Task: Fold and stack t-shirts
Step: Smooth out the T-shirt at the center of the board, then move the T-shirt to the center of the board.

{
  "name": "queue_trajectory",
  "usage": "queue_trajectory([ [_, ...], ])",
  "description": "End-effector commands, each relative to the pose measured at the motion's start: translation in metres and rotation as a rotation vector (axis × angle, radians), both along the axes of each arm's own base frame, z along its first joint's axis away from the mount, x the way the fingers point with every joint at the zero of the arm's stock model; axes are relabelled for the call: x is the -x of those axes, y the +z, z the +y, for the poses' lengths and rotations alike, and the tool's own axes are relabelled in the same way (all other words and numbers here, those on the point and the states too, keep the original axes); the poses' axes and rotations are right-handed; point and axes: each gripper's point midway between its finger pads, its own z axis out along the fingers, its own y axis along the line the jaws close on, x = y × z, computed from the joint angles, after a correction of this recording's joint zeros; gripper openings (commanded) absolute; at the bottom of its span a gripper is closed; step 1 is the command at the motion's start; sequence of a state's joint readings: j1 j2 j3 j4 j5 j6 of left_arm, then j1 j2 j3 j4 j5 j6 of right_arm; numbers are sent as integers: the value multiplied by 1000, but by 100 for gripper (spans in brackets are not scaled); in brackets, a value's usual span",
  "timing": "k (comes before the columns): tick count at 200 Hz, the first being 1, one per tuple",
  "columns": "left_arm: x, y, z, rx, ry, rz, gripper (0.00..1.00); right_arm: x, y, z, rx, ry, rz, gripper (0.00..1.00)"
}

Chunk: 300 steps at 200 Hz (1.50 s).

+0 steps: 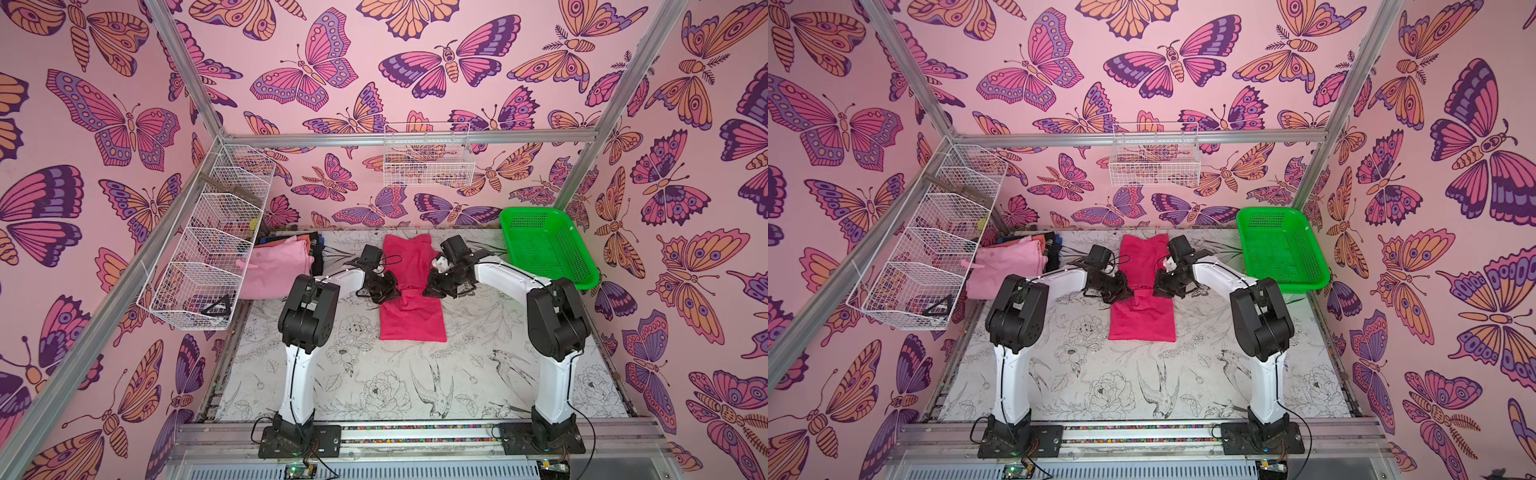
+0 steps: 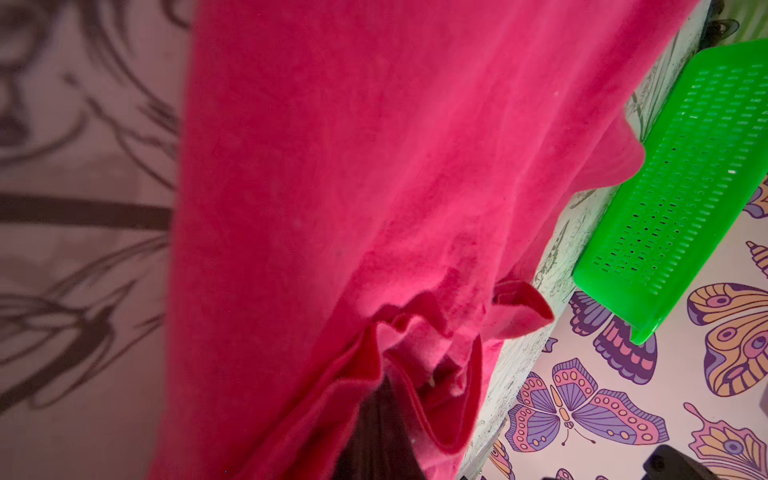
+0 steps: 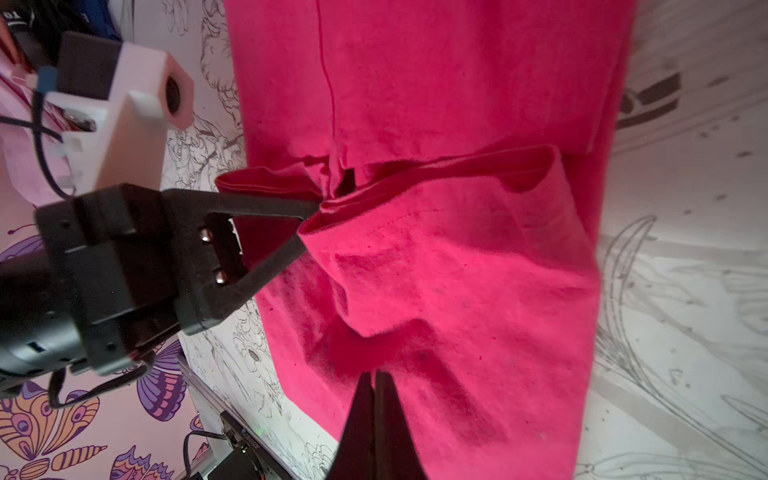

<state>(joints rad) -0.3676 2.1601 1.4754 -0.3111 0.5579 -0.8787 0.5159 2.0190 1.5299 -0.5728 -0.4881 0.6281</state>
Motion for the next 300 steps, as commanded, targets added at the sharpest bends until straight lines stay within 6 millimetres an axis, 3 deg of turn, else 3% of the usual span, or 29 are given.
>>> queue_trajectory([
  [1,-7,-7,9,-6,14,5,0,1,-3,8,-3,10,0,0],
  [85,-38,-15,16,5,7,-34,0,5,-46,5,49,22,70,0],
  [116,-55,5,17,37,-1,-91,0,8,-27,-1,55,18,40,0],
  [139,-52,45,18,59,-15,-162,2,14,5,-10,62,10,-12,1],
  [158,-36,80,22,76,-17,-204,6,26,32,-17,54,-2,-45,9],
  [180,1,101,30,73,-26,-218,25,50,37,-34,71,-37,-46,38],
  [202,49,75,51,5,-21,-167,34,74,25,-54,77,-98,-40,56],
  [228,92,47,59,8,-17,-92,38,94,1,-67,87,-127,-5,66],
  [237,103,42,60,6,-13,-81,39,98,4,-69,75,-133,-20,69],
  [264,125,33,63,10,-6,-69,42,105,-9,-72,84,-125,3,74],
  [300,134,20,66,-5,-8,-48,45,108,-18,-73,87,-117,16,78],
])
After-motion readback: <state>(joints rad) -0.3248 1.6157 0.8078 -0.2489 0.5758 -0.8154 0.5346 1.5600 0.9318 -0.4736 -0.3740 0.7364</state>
